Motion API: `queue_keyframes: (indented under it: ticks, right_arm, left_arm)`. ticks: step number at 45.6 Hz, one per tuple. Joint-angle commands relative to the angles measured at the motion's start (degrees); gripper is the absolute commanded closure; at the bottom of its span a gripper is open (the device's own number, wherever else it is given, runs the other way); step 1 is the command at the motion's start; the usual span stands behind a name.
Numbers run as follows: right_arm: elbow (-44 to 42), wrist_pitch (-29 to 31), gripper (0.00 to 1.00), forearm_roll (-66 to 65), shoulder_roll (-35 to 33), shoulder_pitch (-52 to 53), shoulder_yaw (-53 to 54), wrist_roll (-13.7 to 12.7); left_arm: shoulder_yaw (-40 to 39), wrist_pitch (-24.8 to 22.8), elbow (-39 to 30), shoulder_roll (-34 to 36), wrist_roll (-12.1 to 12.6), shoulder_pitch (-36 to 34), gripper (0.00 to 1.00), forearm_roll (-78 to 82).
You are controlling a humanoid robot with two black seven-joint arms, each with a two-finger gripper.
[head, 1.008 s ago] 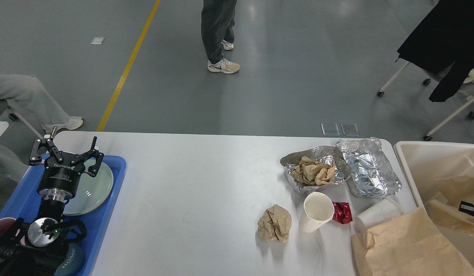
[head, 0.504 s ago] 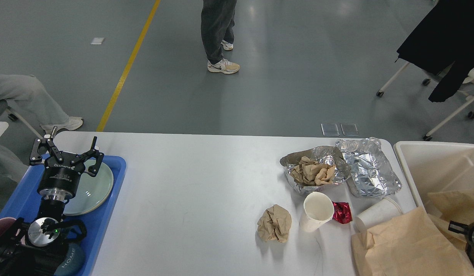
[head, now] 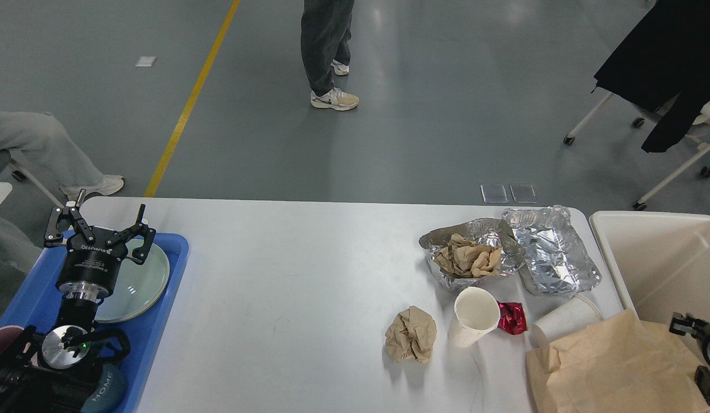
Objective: Tidy desktop
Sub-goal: 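Release the paper bag into the bin and withdraw the right gripper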
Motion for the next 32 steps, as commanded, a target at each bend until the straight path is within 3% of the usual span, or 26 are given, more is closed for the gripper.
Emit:
queue_keyframes:
  ticks: [1,6,10,21,26,32]
  right_arm:
    - [0.5,0.2,0.00,-0.8,-0.2,0.4,0.0,-0.4]
    - [4.1,1.9,0.00,-1.0,-1.8,5.4,-0.5,-0.6]
    - [13.1,5.3,0.00,-3.4,-5.4,13.1,-0.7,-1.8]
    - [38.8,16.4,0.00,-11.8,-12.0,39.5,-5.5,-9.1]
    - [49.6,23.3,0.00,-11.9,-10.7,54.1,-14.0,-9.6]
    - [57.2,36.6,0.00,-11.5,-4.8,68.0,-19.8,-9.6]
  left_arm:
    - [0.0,0.0,0.0,0.0,0.0,0.0,0.04,0.0]
    - [0.0,0.0,0.0,0.0,0.0,0.0,0.04,0.1]
    - [0.0,0.0,0.0,0.0,0.0,0.0,0.04,0.1]
    - [0.0,0.0,0.0,0.0,0.0,0.0,0.04,0.1]
    - [0.0,0.0,-0.1,0.0,0.0,0.0,0.04,0.1]
    - [0.0,0.0,-0.1,0.0,0.0,0.0,0.04,0.1]
